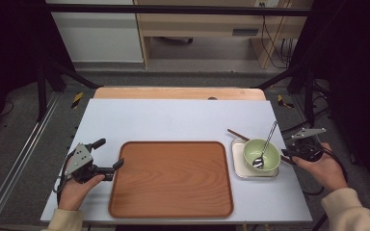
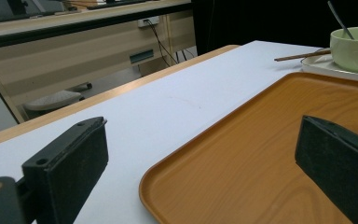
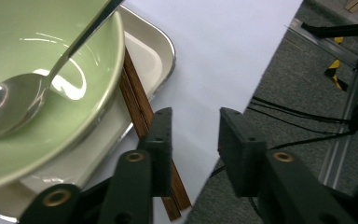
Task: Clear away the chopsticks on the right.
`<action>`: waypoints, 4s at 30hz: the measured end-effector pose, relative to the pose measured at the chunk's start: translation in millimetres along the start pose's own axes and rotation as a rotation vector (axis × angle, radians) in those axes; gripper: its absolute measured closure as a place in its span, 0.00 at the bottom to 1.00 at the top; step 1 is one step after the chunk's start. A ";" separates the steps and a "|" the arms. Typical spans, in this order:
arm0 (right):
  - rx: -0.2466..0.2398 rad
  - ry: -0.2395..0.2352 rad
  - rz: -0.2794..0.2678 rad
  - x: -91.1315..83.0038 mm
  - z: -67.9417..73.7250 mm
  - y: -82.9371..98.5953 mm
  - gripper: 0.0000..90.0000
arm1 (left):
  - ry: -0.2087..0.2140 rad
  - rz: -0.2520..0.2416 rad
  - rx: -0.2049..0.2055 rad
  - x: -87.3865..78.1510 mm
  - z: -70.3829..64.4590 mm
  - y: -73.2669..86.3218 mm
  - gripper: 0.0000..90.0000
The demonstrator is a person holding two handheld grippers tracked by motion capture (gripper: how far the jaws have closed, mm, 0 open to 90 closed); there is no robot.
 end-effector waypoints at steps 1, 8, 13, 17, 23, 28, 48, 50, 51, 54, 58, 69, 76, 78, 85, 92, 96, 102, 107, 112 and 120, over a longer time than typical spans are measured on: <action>0.000 0.000 0.000 0.0 0.0 0.0 0.69 | -0.001 0.001 0.002 -0.4 0.2 -0.3 0.02; -0.007 -0.006 0.011 -10.5 -3.3 6.1 0.68 | -0.002 -0.002 0.004 -0.9 0.4 -1.2 0.02; -0.034 -0.021 0.033 -9.0 -1.8 11.4 0.70 | -0.003 0.002 0.003 -0.9 0.0 -1.0 0.02; -0.031 -0.020 0.037 -6.6 -0.8 12.4 0.71 | -0.004 0.004 0.004 -1.0 0.5 -0.8 0.02; -0.054 -0.030 0.046 -2.5 0.4 13.4 0.74 | -0.002 0.002 0.004 -0.4 0.5 -0.3 0.02; -0.061 -0.038 0.053 0.1 1.8 13.7 0.76 | -0.003 0.006 0.003 -0.3 0.6 0.2 0.02; -0.073 -0.055 0.060 8.3 3.8 9.7 0.79 | -0.003 0.009 0.006 -0.3 0.7 0.5 0.02; -0.077 -0.059 0.066 8.5 3.8 9.5 0.79 | -0.003 0.008 0.007 -0.4 0.8 0.4 0.02; -0.073 -0.056 0.062 9.3 4.1 9.1 0.79 | -0.003 0.008 0.007 -0.4 0.8 0.4 0.02; -0.060 -0.062 0.069 11.1 5.9 7.9 0.79 | -0.003 0.009 0.007 -0.6 1.0 0.4 0.02; -0.074 -0.069 0.075 12.3 5.7 8.3 0.79 | -0.003 0.009 0.006 -0.7 1.2 0.5 0.02; -0.062 -0.090 0.081 15.5 8.3 9.9 0.85 | -0.003 0.009 0.007 -0.7 1.0 0.5 0.02; -0.087 -0.120 0.056 13.6 10.7 9.8 0.94 | -0.006 0.004 0.002 -1.2 1.8 0.7 0.02; -0.086 -0.108 0.042 11.8 10.5 9.9 0.94 | -0.006 0.007 0.004 -1.4 1.9 0.7 0.02; -0.026 -0.037 0.000 3.8 1.1 9.5 0.94 | -0.008 0.000 0.002 -1.3 2.2 0.5 0.02; 0.044 0.075 -0.050 -11.8 -9.6 3.0 0.94 | -0.012 0.001 0.003 -3.2 3.3 -0.2 0.02; 0.089 0.142 -0.125 -30.0 -11.9 -7.2 0.94 | -0.015 -0.005 0.000 -3.8 4.0 -0.4 0.02; 0.074 0.186 -0.209 -60.9 3.5 -28.3 0.94 | -0.016 -0.011 0.002 -4.0 4.0 -1.0 0.02; 0.044 0.148 -0.241 -72.1 33.8 -43.6 0.94 | -0.016 -0.011 0.005 -4.3 3.7 -1.4 0.02; 0.017 0.109 -0.261 -77.1 68.5 -54.6 0.94 | -0.021 -0.024 0.005 -5.6 4.5 -2.6 0.02; -0.023 0.069 -0.276 -73.8 109.5 -67.2 0.94 | -0.033 -0.035 0.004 -5.7 4.7 -3.1 0.02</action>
Point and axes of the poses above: each handheld gripper's, and its own axes: x roughly forward along the jaws, y roughly out of its underside, z roughly to its left, the point moved 3 cm from there along x, roughly forward along the jaws, and after that the axes turned 9 degrees about -x, right-handed, at the moved point
